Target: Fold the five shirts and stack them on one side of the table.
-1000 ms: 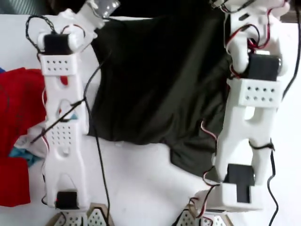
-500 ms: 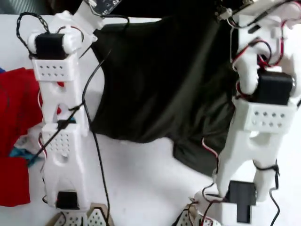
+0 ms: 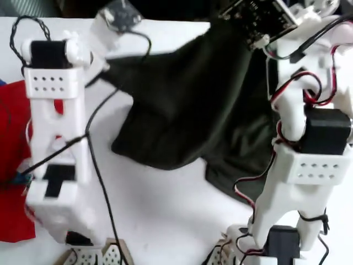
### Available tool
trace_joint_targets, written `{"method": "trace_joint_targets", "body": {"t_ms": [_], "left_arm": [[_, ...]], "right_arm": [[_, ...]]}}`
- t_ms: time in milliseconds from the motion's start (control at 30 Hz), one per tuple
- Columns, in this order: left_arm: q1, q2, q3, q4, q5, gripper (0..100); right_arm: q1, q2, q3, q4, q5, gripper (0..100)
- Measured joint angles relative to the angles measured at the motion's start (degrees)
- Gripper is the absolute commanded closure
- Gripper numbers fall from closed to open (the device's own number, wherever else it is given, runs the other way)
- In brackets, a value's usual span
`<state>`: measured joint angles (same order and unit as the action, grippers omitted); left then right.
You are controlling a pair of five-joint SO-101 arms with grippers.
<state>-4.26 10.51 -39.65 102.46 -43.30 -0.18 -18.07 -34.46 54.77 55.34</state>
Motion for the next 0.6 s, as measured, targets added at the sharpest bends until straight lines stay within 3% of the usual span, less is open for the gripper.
{"method": "trace_joint_targets", "body": {"t_ms": [133,233,600], "left_arm": [[0.0,-9.0,17.8,-0.1,-3.1,98],[0.0,-13.9,23.3,-0.1,-3.6,98],[0.0,-22.5,15.2,-0.2,-3.7,98]], "right_arm": [[-0.2,-0.8,0.0,5.5,0.0,97.9],[-0.1,-1.8,0.0,6.2,0.0,97.9],[-0.2,-9.5,-1.0,6.2,3.4,97.9]]}}
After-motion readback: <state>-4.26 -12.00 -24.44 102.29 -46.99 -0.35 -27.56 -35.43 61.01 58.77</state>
